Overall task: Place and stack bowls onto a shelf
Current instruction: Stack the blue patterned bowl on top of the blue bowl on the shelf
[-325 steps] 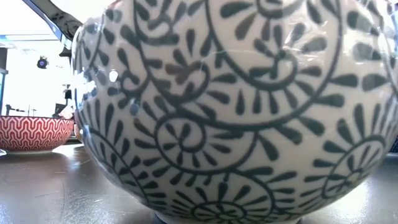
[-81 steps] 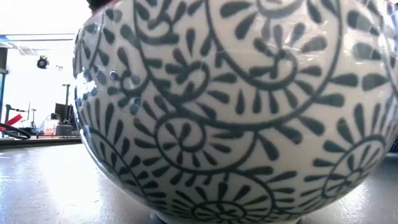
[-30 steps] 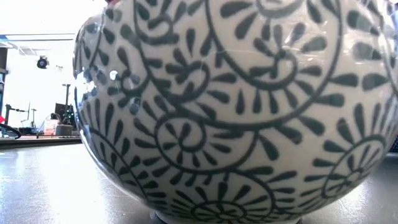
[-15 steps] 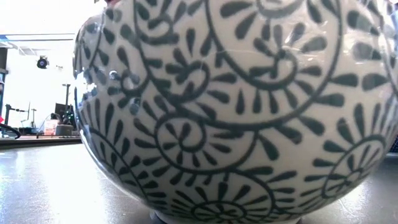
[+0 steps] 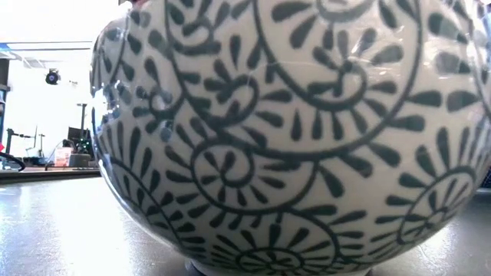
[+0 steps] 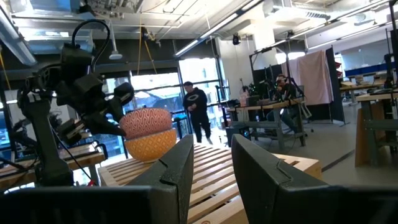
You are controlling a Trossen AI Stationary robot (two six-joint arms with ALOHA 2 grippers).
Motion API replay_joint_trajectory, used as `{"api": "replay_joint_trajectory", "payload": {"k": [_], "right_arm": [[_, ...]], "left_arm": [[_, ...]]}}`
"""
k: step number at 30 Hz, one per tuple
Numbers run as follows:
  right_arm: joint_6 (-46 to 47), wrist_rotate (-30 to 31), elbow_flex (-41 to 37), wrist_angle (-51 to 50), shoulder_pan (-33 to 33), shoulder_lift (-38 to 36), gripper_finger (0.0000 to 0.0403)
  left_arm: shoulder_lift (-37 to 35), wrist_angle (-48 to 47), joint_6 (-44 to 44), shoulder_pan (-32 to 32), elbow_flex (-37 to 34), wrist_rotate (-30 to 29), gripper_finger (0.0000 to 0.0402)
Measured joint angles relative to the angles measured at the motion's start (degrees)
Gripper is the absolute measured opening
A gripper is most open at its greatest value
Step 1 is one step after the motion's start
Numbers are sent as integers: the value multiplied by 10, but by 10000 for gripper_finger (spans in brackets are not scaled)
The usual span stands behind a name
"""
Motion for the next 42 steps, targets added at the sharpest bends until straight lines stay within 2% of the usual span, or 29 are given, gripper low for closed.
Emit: {"api": "replay_joint_trajectory", "payload": {"k": [14,20,29,42], "right_arm": [[0,0,0,0,0,0,98],[0,0,0,0,0,0,98],[0,0,0,0,0,0,98],[0,0,0,0,0,0,98]], "left_arm": [[-2,13,3,0,0,-4,104],[-2,15,48,0,0,-6,103],[-2,5,49,-1,33,-7,108],[38,0,61,-1,43,-22,108]]}}
